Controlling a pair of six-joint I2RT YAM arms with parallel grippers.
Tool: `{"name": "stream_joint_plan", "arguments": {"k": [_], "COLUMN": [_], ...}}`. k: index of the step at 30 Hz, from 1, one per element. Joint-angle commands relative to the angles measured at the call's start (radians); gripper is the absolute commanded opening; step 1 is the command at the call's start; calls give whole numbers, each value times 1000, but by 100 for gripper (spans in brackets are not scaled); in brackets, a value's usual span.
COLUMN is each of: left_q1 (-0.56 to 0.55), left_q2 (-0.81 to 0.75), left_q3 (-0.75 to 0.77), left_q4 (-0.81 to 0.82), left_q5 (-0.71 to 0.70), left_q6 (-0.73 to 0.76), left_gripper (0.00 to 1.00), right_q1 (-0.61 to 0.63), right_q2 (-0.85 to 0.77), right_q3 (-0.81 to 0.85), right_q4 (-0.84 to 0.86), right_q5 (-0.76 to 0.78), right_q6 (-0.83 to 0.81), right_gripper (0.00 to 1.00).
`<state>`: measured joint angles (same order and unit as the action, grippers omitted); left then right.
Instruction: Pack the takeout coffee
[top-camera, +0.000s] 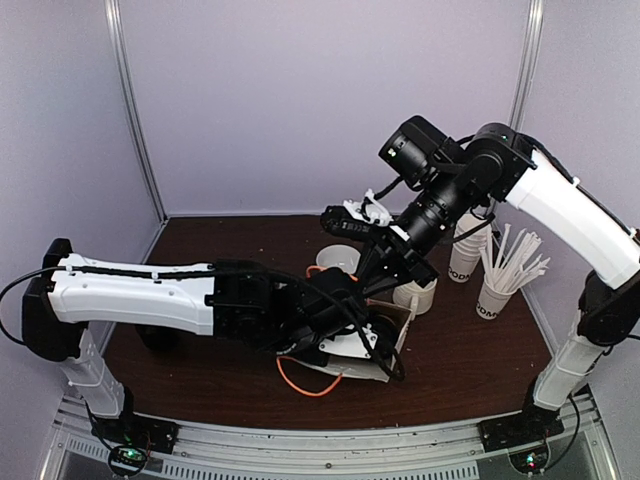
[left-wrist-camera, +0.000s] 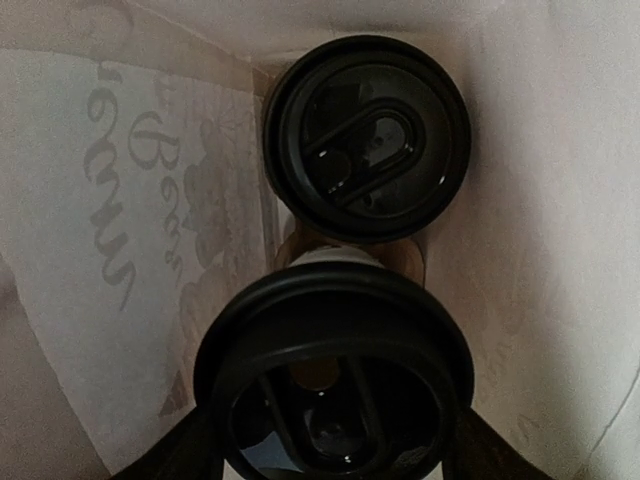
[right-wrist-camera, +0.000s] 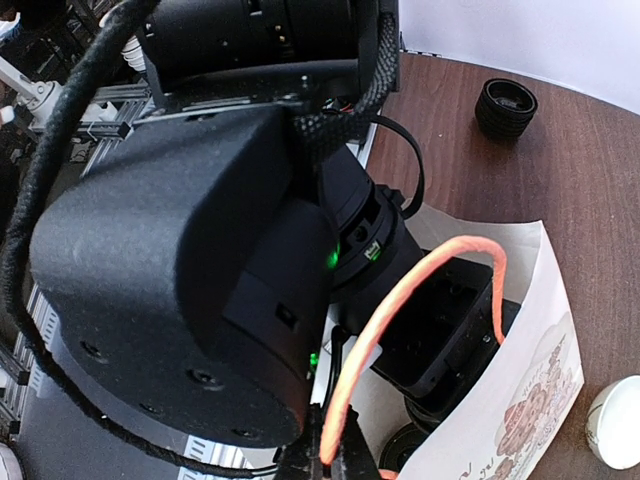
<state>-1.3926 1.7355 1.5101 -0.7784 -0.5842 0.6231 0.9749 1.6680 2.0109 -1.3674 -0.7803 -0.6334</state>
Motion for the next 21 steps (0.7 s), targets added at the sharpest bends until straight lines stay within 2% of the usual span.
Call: {"name": "stream_joint_plan", "arguments": {"k": [1, 11, 21], "left_q1": [33, 56, 64], "left_q2": [17, 39, 48], "left_q3": [-14, -30, -56], "left_q4": [48, 67, 62], "left_q5": [-2, -25, -23], "left_q6": [22, 34, 42], "left_gripper": [60, 60, 60], "right_q1": [11, 34, 64], "right_q2": [8, 14, 21], "right_q3": [40, 60, 83], "right_q4": [-20, -68, -91], "right_q5": [-48, -88, -45], "right_q6": [-15, -42, -57], "right_gripper": [0, 0, 0]}}
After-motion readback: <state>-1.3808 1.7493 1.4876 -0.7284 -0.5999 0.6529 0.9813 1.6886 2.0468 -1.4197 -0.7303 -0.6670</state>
